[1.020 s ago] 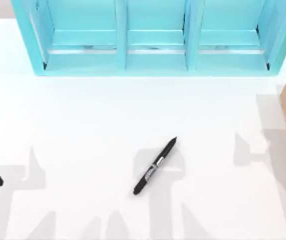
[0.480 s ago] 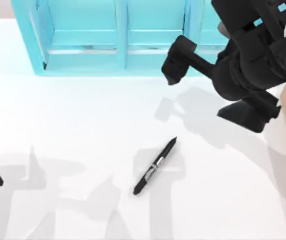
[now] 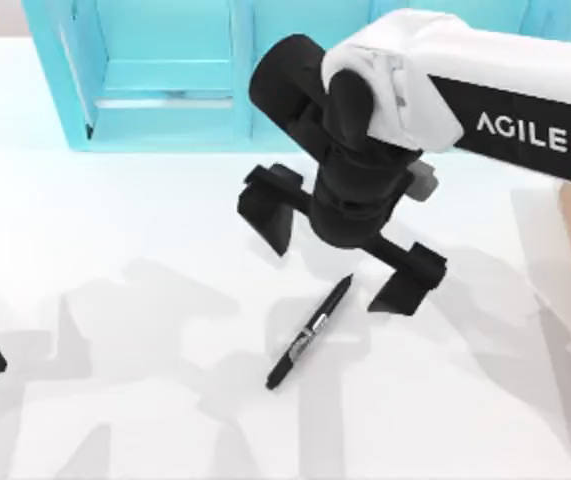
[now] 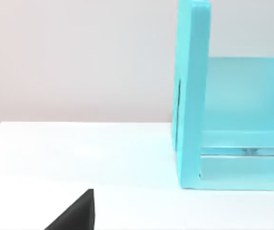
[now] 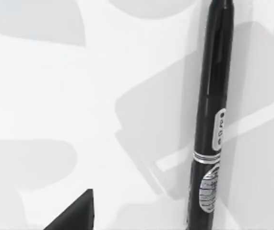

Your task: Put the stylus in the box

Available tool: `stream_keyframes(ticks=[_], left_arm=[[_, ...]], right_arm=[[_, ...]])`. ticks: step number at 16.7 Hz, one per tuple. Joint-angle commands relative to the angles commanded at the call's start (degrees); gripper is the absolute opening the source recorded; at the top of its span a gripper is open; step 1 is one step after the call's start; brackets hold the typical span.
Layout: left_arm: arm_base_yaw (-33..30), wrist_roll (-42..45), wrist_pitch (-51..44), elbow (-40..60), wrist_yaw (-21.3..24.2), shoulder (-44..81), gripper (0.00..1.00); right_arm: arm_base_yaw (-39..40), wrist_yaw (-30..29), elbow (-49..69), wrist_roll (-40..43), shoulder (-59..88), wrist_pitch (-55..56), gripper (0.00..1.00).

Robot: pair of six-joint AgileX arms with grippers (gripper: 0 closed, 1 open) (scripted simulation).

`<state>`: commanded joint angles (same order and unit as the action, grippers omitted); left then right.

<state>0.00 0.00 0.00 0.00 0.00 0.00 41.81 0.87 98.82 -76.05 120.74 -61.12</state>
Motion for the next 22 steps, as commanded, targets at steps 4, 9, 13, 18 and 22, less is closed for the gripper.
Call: stream_keyframes(ticks=[4,9,13,18,22], left_arm=[[0.0,0.0,0.0,0.0,0.0,0.0,1.00],[0.0,0.0,0.0,0.0,0.0,0.0,1.00],[0.0,0.0,0.0,0.0,0.0,0.0,1.00],[0.0,0.0,0.0,0.0,0.0,0.0,1.00],[0.0,0.0,0.0,0.0,0.0,0.0,1.00]], right_arm=[[0.1,0.0,1.1,-0.9,1.7,-1.3,1.00],[0.0,0.0,-0.3,-0.8,2.9,1.1,1.00],[0.3,-0.1,-4.7,-1.1,7.5,10.9,1.00],[0.4,-0.1,-7.9,-1.3,10.6,16.6,1.00],[0.4,-0.1,-7.9,-1.3,10.6,16.6,0.85]])
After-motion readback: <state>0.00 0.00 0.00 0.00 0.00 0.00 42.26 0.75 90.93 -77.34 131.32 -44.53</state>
